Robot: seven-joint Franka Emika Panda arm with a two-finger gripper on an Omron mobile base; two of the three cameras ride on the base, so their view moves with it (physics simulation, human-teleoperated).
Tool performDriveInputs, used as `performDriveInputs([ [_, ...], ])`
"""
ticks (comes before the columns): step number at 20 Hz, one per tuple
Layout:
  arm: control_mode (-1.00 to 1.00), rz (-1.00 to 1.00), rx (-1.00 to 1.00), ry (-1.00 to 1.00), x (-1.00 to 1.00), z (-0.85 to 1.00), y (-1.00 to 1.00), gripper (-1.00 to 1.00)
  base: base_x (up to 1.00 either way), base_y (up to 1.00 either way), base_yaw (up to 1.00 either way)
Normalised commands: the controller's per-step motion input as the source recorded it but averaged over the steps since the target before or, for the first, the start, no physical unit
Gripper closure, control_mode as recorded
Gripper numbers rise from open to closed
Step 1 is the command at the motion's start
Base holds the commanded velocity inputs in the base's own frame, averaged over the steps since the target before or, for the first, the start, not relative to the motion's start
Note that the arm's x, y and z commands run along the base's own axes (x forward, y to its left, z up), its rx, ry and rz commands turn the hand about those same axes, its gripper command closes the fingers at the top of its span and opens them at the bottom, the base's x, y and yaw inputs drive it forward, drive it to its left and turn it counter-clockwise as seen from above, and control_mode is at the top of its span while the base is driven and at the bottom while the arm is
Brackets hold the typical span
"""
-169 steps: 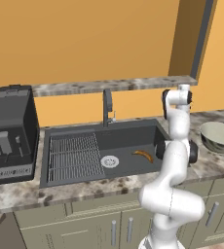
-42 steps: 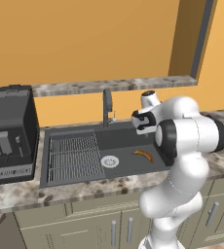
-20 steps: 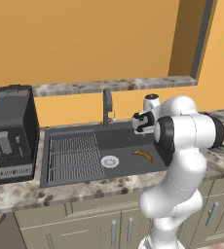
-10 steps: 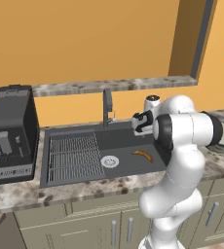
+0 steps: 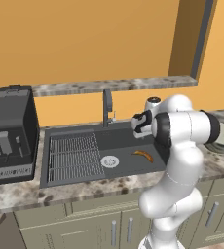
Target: Remove the garlic and banana from the sink. Then move the bowl and cup from the counter to the sink for washing.
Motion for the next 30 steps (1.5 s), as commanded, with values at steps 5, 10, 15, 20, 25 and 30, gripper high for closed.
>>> performDriveInputs([
  [5, -1.0, 0.1, 0.0, 0.02, 0.13, -0.16, 0.0, -1.0, 0.0, 0.0, 0.0],
  [10, -1.0, 0.05, 0.0, 0.05, 0.13, -0.19, 0.0, -1.0, 0.0, 0.0, 0.0],
  [15, -1.0, 0.05, 0.0, 0.02, 0.13, -0.21, 0.0, -1.0, 0.0, 0.0, 0.0],
  [20, -1.0, 0.06, 0.0, 0.0, 0.12, -0.21, 0.0, -1.0, 0.0, 0.0, 0.0],
  [25, -1.0, 0.06, 0.0, 0.0, 0.12, -0.21, 0.0, -1.0, 0.0, 0.0, 0.0],
  [30, -1.0, 0.05, -0.01, 0.0, 0.12, -0.21, 0.0, -1.0, 0.0, 0.0, 0.0],
])
